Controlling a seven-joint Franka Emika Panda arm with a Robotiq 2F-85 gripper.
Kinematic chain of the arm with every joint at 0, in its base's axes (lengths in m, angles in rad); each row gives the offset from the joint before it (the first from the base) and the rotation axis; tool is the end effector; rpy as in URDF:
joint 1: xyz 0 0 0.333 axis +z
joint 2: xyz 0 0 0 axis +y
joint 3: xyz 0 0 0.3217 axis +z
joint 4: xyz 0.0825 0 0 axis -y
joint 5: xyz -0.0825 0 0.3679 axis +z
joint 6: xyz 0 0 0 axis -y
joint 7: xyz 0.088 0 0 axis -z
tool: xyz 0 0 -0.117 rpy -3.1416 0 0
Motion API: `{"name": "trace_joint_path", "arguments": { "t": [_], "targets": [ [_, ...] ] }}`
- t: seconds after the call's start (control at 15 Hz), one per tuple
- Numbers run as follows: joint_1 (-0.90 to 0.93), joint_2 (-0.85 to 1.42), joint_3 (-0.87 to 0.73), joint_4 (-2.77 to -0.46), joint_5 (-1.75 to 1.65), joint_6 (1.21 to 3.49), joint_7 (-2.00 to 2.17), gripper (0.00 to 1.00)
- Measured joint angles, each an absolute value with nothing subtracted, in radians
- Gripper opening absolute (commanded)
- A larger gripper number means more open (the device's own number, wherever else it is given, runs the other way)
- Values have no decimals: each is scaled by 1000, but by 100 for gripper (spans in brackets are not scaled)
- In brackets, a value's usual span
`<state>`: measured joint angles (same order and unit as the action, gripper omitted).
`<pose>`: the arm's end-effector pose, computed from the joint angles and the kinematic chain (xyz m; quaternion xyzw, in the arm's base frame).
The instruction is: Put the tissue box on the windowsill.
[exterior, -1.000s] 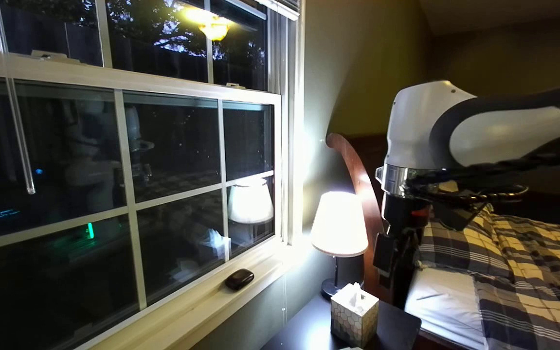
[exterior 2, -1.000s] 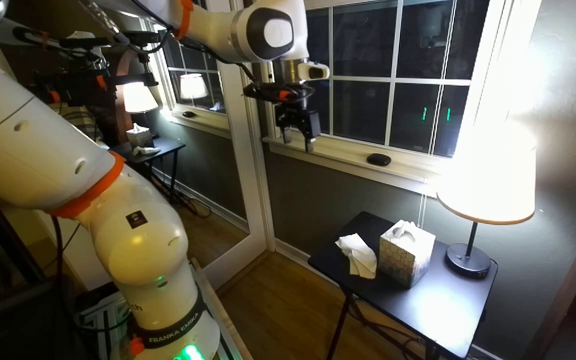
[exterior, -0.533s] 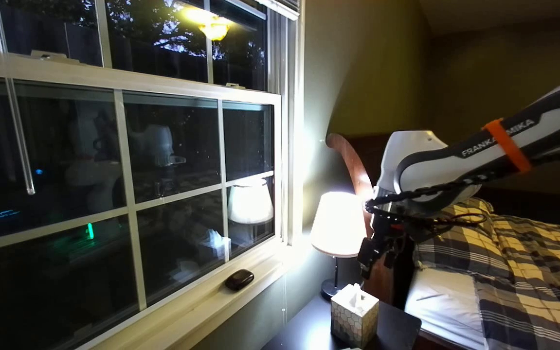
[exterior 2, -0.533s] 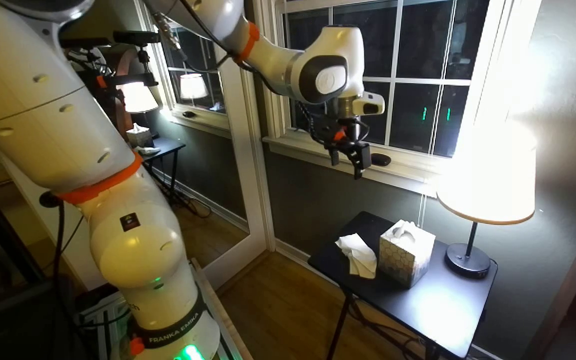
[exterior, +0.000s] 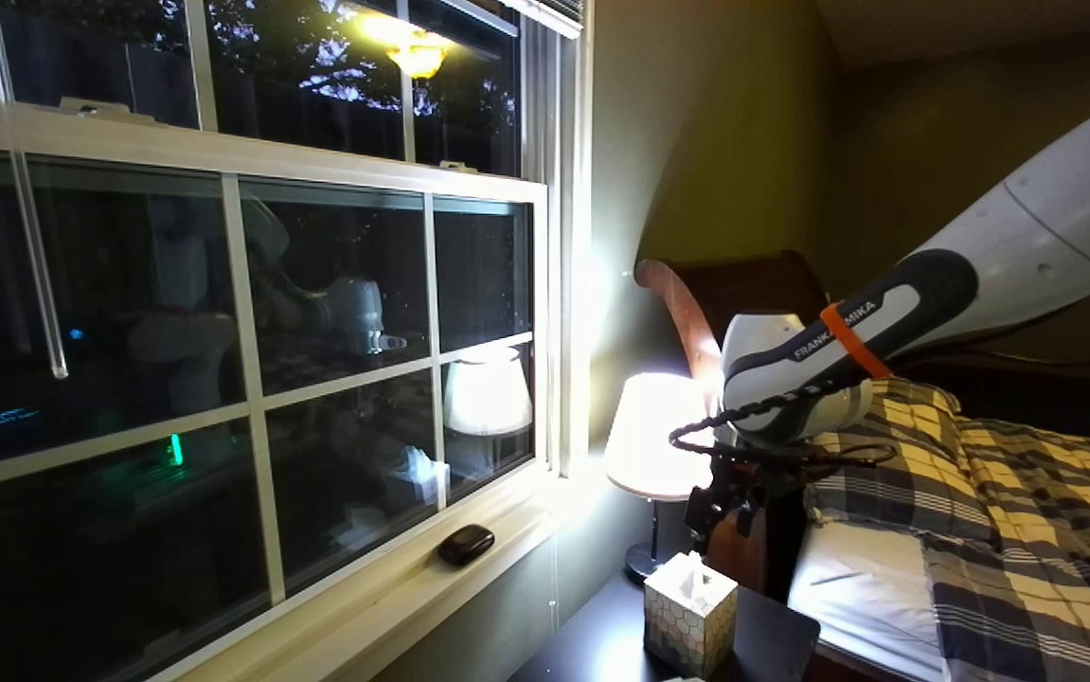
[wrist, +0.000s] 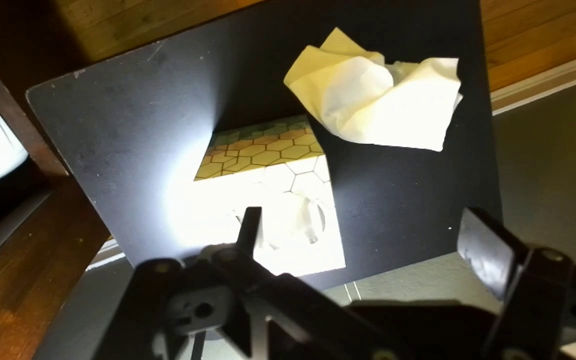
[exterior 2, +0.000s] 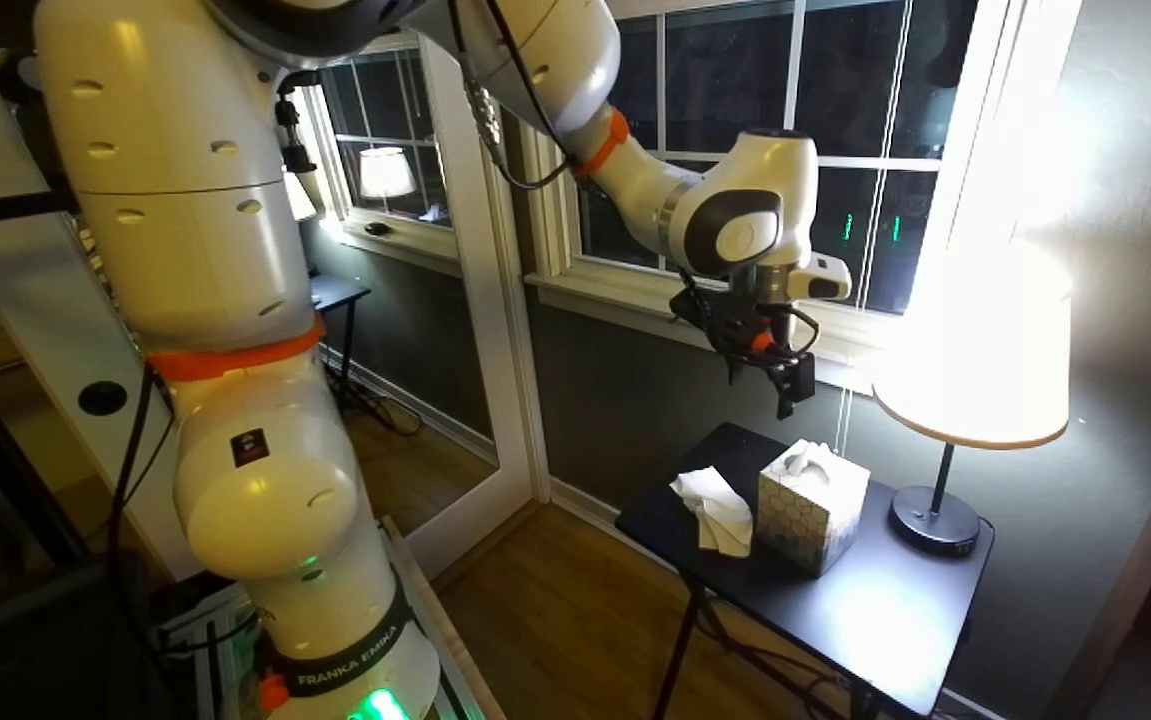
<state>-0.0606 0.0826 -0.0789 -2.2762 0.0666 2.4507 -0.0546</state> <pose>0.5201 -0.0724 0.3359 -0.9965 0.0667 -0.0478 0.0146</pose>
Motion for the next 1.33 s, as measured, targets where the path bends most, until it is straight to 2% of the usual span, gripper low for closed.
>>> {"name": "trace_joint_path", "arguments": {
  "t": [0.4,1.33],
  "targets": [
    [-110,210,-111,-2206,56,2499,-89,100],
    [-143,276,-116,-2180,49,2512,-146,100]
  ]
}}
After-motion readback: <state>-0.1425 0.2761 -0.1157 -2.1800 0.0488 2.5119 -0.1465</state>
